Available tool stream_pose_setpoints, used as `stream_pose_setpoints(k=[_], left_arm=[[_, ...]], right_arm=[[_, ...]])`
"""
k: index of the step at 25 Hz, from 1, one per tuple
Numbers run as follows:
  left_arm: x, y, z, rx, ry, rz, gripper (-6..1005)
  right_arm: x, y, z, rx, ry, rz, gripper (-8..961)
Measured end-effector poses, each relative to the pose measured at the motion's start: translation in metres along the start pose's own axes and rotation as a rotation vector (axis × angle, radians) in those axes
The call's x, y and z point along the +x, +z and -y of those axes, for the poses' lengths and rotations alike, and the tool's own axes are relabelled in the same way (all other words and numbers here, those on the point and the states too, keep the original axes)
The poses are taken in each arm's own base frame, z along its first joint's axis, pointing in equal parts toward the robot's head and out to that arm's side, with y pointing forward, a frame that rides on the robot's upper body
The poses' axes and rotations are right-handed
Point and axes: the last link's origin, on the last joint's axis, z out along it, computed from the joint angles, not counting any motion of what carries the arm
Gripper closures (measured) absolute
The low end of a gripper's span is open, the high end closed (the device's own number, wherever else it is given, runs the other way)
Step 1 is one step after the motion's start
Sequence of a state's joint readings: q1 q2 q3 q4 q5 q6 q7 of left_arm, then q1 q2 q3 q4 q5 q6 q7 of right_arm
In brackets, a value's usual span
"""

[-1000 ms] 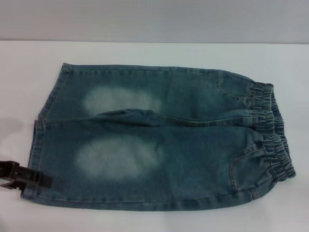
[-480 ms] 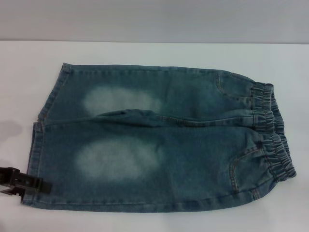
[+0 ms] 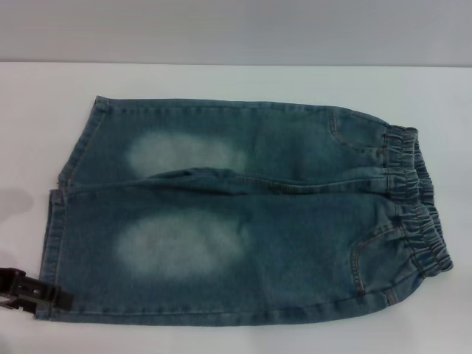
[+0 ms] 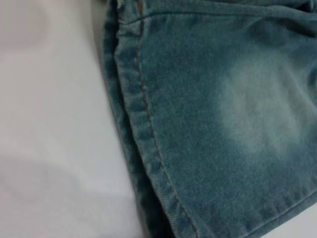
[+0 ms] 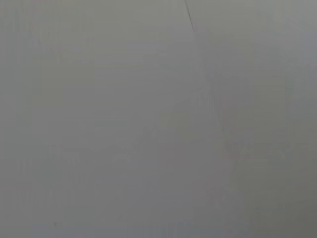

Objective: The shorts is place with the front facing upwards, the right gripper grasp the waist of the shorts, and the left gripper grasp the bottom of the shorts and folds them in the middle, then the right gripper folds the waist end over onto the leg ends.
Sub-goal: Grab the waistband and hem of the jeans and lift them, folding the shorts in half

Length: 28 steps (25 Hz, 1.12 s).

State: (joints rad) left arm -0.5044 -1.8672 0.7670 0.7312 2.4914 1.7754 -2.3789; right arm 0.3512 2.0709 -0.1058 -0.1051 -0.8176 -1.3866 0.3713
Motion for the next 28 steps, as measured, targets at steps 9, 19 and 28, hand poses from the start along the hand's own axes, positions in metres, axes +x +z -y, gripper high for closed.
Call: stream_pose_setpoints(k=[9,19,28], left_arm=[[0.0019,0.0023,-0.0027,-0.008,0.007,-0.003,232],[0.0071,0.0056,-0.0044,-0.002,0.024,-0.023,235],[0.0092,0.0055,-0.0064,-0.001,0.036,-0.013,238]], right_arm=[[0.0,-0.0003,0.0004,0.003,0.001,0.0,438],[0.0004,-0.0014,0.0009,0.006,0.001,-0.001,438],[0.0001,-0.0013,0.0017,0.007,0.0,-0.001,437]])
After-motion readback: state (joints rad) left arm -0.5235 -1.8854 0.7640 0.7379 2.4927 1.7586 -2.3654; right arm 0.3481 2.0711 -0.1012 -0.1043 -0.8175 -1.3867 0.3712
